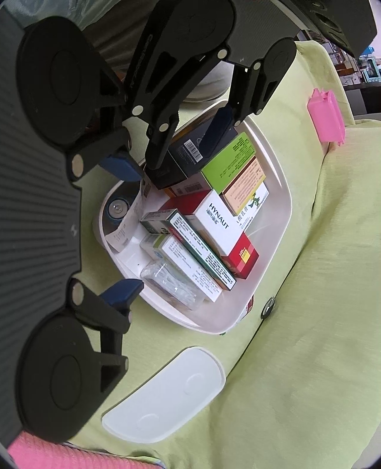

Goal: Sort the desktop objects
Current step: 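Pull both grippers up and back away from the bin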

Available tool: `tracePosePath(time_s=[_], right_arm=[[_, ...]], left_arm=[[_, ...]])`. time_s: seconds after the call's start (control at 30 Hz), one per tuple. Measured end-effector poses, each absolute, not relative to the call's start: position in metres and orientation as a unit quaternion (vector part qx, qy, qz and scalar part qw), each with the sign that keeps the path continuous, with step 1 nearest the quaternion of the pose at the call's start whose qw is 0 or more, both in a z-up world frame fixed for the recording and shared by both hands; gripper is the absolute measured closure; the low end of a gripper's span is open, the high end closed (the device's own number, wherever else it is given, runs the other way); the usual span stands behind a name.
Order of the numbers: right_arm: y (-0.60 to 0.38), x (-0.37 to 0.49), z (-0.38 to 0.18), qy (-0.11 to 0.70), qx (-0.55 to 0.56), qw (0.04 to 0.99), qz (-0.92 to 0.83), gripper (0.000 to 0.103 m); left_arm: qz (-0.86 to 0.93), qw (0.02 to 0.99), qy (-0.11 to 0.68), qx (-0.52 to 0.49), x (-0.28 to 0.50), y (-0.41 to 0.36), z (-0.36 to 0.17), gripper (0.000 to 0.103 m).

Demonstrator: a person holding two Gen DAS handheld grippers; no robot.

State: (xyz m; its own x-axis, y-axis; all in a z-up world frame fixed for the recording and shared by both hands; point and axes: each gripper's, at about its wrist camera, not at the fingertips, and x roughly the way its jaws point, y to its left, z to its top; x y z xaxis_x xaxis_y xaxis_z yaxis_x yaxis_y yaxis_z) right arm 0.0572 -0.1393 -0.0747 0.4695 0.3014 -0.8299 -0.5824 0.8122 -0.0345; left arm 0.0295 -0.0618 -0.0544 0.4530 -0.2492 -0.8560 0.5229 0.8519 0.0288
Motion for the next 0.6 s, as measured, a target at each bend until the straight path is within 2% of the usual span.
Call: tracePosePath(time_s=[0.1, 0.2, 0.4, 0.6], right_arm=[[-0.138, 0.054, -0.074, 0.439, -0.167, 0.845, 0.257, 0.014], [-0.138, 0.051, -0.074, 0.435, -0.170, 0.848, 0.251, 0.008], [-0.140, 0.049, -0.074, 0.433, -0.165, 0.853, 0.240, 0.002], [-0.142, 0.053, -0.073, 0.433, -0.155, 0.860, 0.221, 0.002]], left_arm=[[-0.223, 0.844, 0.466, 0.144, 0.026, -0.059, -0.052, 0.039], [-0.218, 0.848, 0.462, 0.143, 0.022, -0.057, -0.050, 0.033], [-0.210, 0.855, 0.452, 0.143, 0.017, -0.050, -0.045, 0.025], [-0.193, 0.862, 0.448, 0.137, 0.014, -0.040, -0.042, 0.016]])
